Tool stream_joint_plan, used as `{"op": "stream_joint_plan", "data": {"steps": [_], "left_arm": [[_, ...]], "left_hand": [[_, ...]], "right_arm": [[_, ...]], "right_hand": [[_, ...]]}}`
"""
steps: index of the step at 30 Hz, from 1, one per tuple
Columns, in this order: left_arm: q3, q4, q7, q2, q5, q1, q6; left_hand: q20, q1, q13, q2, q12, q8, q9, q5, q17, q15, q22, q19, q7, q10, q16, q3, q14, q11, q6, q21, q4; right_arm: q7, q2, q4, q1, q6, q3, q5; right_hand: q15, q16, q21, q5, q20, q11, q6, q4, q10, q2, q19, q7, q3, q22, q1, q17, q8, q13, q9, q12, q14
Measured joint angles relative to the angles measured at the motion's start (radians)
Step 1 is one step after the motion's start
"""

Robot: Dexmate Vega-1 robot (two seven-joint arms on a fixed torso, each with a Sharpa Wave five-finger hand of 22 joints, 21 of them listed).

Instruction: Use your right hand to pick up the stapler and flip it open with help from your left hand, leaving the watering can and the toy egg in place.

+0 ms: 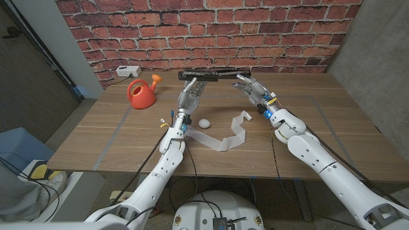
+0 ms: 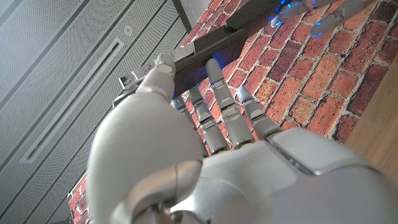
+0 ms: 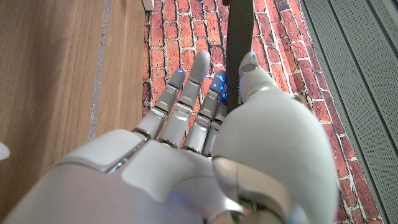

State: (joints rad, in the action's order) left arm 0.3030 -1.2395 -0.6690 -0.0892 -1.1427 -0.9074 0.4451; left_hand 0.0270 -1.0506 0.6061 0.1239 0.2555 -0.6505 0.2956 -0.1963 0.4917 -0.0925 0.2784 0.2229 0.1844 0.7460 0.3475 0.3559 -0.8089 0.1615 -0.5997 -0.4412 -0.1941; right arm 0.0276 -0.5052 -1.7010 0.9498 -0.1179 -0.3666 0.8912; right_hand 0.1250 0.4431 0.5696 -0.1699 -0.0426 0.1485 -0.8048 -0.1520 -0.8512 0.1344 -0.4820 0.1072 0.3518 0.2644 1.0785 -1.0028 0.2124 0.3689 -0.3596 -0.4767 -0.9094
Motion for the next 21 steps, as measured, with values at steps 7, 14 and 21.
{"op": "stream_joint_plan", "data": {"steps": [7,14,21], "left_arm": [[-0.002,-0.005,0.000,0.000,-0.002,-0.006,-0.002],[-0.003,-0.012,0.002,0.000,-0.003,-0.012,-0.003],[-0.003,-0.018,0.008,0.000,-0.003,-0.018,-0.003]], "left_hand": [[0.000,-0.009,0.000,0.009,0.000,0.000,0.000,0.000,-0.001,-0.001,0.000,0.000,0.002,-0.002,-0.004,0.000,-0.001,0.002,0.002,0.000,0.000],[0.000,-0.009,0.000,0.010,0.000,0.000,0.000,0.000,-0.001,-0.002,-0.003,0.000,0.001,-0.001,-0.006,0.000,-0.003,0.001,0.001,0.000,0.000],[0.000,-0.009,0.000,0.009,0.000,0.000,0.000,0.001,-0.002,-0.002,-0.005,0.000,-0.001,-0.001,-0.006,0.000,-0.003,0.001,-0.001,0.000,0.000]], "right_arm": [[-0.004,-0.003,-0.007,0.003,0.000,0.001,0.000],[-0.008,-0.006,-0.012,0.006,0.000,0.002,-0.001],[-0.010,-0.012,-0.021,0.014,0.000,0.005,-0.001]], "right_hand": [[0.000,-0.007,0.004,0.000,-0.005,0.000,0.000,0.000,0.000,0.000,0.005,0.000,0.000,0.000,0.000,0.000,-0.001,0.002,0.000,0.000,0.000],[0.000,-0.010,0.008,0.000,-0.005,0.000,0.000,0.000,0.000,0.000,0.005,0.000,0.000,0.000,0.000,-0.005,-0.004,0.002,0.000,0.002,0.000],[0.000,-0.011,0.015,0.000,-0.005,0.000,0.000,0.000,0.000,0.000,0.005,0.000,0.000,-0.005,0.000,-0.009,-0.005,0.002,0.000,0.003,0.000]]}}
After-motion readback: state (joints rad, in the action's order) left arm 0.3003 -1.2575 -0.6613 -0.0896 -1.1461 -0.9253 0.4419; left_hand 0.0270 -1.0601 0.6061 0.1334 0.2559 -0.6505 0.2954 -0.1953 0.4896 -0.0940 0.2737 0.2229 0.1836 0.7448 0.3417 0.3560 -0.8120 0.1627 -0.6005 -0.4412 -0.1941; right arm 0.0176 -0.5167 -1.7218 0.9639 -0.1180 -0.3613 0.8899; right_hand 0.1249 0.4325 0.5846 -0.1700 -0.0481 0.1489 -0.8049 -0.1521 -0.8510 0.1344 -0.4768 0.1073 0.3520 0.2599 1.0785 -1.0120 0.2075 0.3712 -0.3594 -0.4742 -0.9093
